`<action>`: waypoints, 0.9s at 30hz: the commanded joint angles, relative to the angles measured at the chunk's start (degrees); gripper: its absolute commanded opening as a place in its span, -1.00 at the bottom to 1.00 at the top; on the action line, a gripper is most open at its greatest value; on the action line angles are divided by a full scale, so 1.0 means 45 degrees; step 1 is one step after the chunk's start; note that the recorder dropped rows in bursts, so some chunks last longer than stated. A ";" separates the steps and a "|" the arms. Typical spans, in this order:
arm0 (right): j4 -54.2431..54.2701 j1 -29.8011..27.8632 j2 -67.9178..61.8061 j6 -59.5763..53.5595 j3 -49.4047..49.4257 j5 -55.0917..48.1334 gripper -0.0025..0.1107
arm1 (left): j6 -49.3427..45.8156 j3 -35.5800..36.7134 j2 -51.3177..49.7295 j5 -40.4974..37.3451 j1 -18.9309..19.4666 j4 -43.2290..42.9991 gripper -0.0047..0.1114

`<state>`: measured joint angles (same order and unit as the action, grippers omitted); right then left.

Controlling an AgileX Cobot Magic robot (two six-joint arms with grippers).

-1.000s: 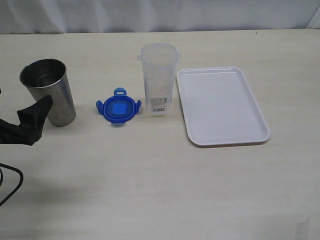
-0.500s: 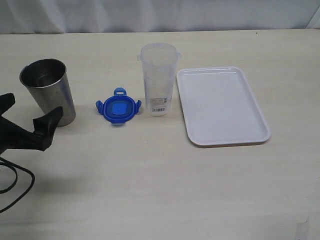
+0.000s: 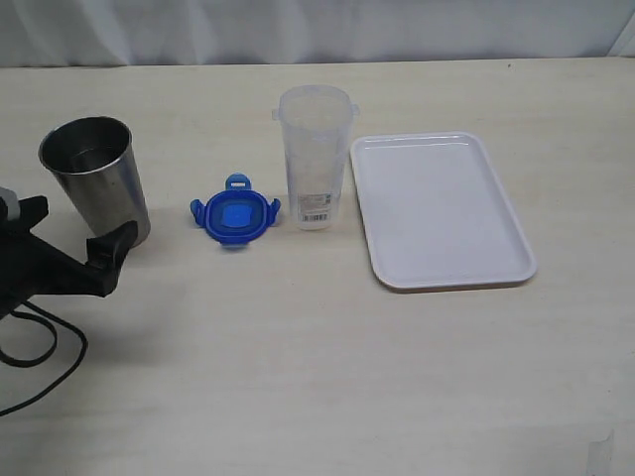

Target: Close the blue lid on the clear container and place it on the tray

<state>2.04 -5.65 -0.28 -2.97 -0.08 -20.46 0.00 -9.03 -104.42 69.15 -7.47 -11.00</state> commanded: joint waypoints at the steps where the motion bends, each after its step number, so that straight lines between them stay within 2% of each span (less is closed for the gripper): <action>1: 0.0030 -0.0037 0.0062 -0.0074 0.0017 0.0133 -0.88 | 0.0000 -0.0525 -0.0472 0.0180 -0.0044 0.0248 0.84; 20: 0.0030 -0.0037 0.0062 -0.0074 0.0017 0.0133 -0.88 | 0.0000 -0.1985 -0.1001 0.0180 -0.0044 -0.0313 0.84; 27: 0.0030 -0.0037 0.0062 -0.0074 0.0017 0.0133 -0.88 | 0.0537 -0.2374 -0.1825 0.0180 -0.0044 -0.0515 0.84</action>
<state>2.04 -5.65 -0.28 -2.97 -0.08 -20.46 1.46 -19.37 -111.78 69.39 -7.47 -12.82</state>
